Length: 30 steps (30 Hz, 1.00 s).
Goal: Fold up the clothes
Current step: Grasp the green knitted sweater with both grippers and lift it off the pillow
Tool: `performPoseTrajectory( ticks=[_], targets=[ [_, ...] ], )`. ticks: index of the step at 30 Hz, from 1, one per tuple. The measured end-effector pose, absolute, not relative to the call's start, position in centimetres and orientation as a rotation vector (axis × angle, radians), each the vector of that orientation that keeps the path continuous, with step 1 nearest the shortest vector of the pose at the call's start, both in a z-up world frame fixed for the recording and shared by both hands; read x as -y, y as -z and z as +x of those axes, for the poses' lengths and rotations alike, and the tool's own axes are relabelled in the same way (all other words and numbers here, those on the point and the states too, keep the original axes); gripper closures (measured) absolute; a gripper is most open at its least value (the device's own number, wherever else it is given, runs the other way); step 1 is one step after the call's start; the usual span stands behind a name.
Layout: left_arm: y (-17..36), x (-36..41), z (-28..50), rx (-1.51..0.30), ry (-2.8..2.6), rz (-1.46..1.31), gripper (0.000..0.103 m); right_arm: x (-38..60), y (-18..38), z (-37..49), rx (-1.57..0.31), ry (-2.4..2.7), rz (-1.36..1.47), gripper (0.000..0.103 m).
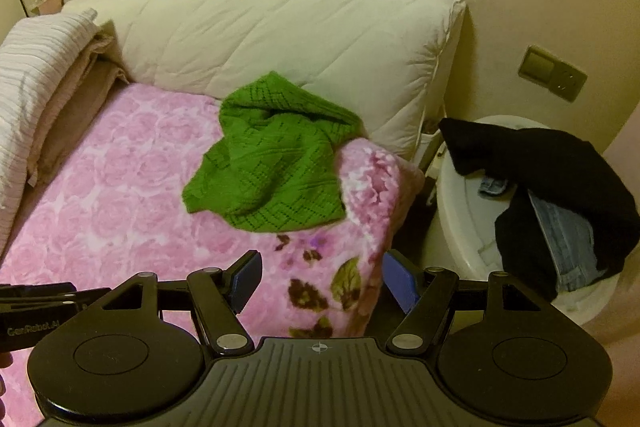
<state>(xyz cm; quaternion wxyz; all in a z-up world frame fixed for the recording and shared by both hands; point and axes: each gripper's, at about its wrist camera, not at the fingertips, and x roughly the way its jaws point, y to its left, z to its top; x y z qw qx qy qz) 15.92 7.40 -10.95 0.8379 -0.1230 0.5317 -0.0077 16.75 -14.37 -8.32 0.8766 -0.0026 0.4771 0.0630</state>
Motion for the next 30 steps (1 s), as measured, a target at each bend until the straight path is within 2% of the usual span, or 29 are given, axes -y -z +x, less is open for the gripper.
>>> performPoseTrajectory(
  ticks=[8,17,30],
  targets=[
    [12.7,-7.2,20.0,-1.127,-0.027,-0.28,0.055,15.2,10.3,21.3,-1.031,-0.177,0.009,0.033],
    [16.8,-5.7,25.6,-1.175,0.037,-0.133,0.055,16.8,15.2,26.3,-1.158,-0.204,0.063,0.033],
    [24.7,-7.1,35.6,-1.203,0.061,-0.287,0.055,19.2,24.7,35.8,-1.237,-0.189,0.212,0.033]
  ],
)
